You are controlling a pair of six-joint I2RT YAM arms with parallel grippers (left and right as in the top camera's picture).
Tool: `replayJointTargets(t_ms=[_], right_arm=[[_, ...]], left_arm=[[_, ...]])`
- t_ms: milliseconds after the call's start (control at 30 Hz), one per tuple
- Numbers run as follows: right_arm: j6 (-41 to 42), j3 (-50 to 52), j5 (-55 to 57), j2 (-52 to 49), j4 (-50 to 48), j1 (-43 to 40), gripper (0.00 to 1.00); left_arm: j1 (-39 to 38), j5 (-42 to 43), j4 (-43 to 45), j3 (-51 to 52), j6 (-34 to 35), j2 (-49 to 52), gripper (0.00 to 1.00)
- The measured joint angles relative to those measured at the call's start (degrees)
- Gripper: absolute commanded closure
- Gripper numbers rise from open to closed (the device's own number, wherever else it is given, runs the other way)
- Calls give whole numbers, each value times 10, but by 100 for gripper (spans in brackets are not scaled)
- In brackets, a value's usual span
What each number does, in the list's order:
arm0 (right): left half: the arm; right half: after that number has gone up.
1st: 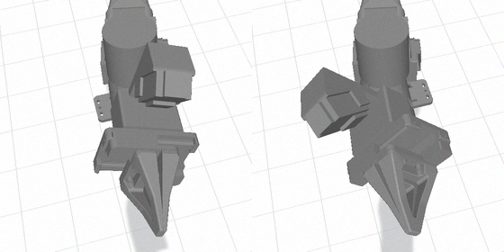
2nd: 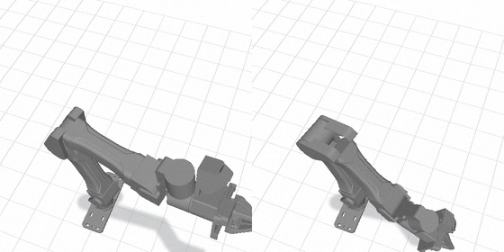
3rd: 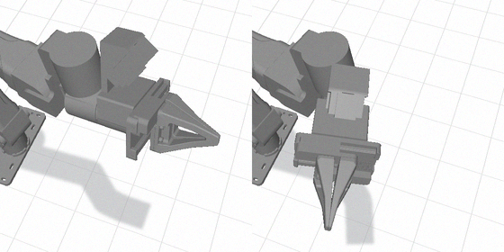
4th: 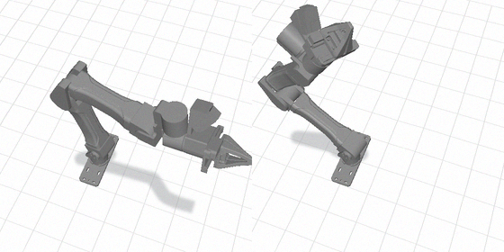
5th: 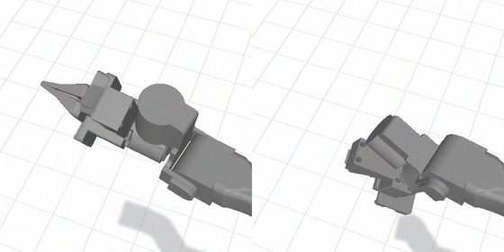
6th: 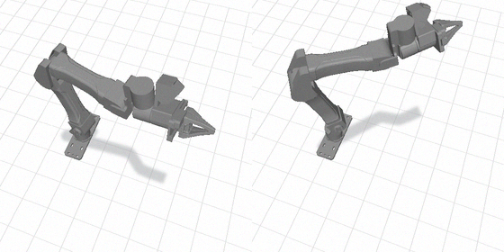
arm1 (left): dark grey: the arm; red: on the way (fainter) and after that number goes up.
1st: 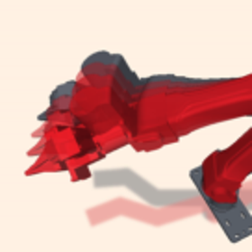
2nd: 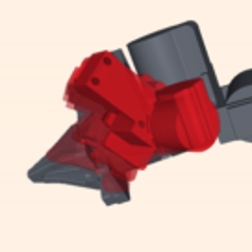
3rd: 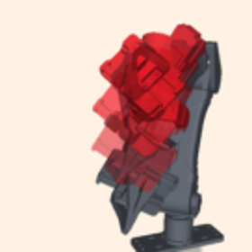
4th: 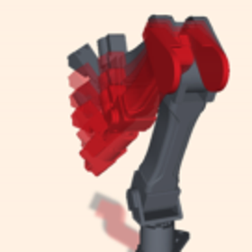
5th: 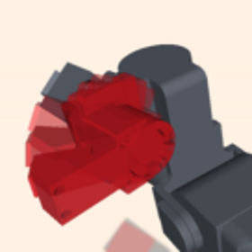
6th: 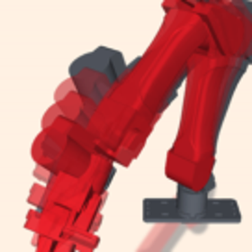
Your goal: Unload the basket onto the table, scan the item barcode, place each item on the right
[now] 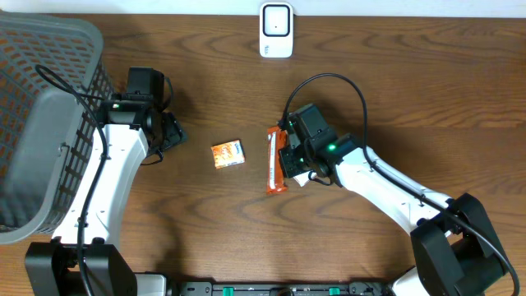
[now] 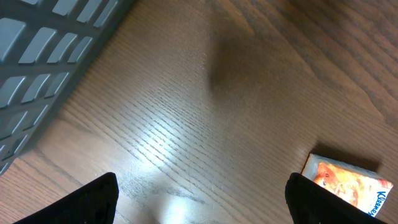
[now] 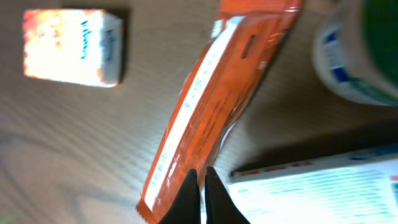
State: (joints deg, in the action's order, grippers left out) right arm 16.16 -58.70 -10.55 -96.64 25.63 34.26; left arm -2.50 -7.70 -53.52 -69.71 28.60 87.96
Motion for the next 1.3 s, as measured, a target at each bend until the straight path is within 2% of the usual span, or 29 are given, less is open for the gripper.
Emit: replayJointTargets(t_ms=[33,67,100,167,267,400,700,967,1200,1300], right_arm=[[0,0,-4,0,0,2,41],[-4,0,-7,0,0,4,20],[-2,0,-12,0,2,5,8],[2,0,-16,0,4,4,1],[28,0,-25,0,7,2,1],[53,0,-50,0,-3,-12,6],[84,0,-71,-7,-55,-28,7],[96,-2,-82,-96,-108,-36,7],[104,-13,-111,-119,-155,-47,6],[104,-18,-127,-129,-167,-52,13]], left_arm=[[0,0,0,0,0,0,14],[0,0,0,0,0,0,14],[0,0,0,0,0,0,14],[0,0,0,0,0,0,14],[0,0,0,0,0,0,14],[0,0,0,0,0,0,14],[0,0,0,0,0,0,14],[0,0,0,0,0,0,14],[0,0,0,0,-1,0,14],[0,0,0,0,-1,0,14]])
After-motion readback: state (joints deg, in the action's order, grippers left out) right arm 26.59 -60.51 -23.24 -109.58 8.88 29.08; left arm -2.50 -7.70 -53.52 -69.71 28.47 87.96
